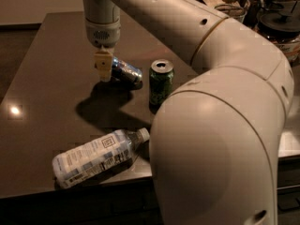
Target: Knock redbull can over
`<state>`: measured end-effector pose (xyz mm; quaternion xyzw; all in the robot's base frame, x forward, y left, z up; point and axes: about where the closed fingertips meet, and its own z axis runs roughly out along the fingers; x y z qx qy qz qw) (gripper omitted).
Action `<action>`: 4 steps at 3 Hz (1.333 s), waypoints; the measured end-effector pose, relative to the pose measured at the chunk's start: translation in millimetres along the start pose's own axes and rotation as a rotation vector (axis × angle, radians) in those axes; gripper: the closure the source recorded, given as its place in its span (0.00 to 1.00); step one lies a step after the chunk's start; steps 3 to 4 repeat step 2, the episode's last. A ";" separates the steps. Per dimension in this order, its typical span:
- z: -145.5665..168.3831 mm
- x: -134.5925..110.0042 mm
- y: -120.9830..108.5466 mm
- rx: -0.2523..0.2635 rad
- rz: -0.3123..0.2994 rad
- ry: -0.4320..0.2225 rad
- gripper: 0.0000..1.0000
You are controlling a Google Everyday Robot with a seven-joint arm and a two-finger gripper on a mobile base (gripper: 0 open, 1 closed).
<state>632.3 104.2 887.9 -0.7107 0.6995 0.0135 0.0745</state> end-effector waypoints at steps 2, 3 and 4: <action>4.1 -7.8 -7.9 0.025 -0.001 -0.025 0.00; 4.1 -7.8 -7.9 0.025 -0.001 -0.025 0.00; 4.1 -7.8 -7.9 0.025 -0.001 -0.025 0.00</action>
Offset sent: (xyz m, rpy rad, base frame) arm 0.0041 0.0042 -0.0010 0.0132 -0.0132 0.0003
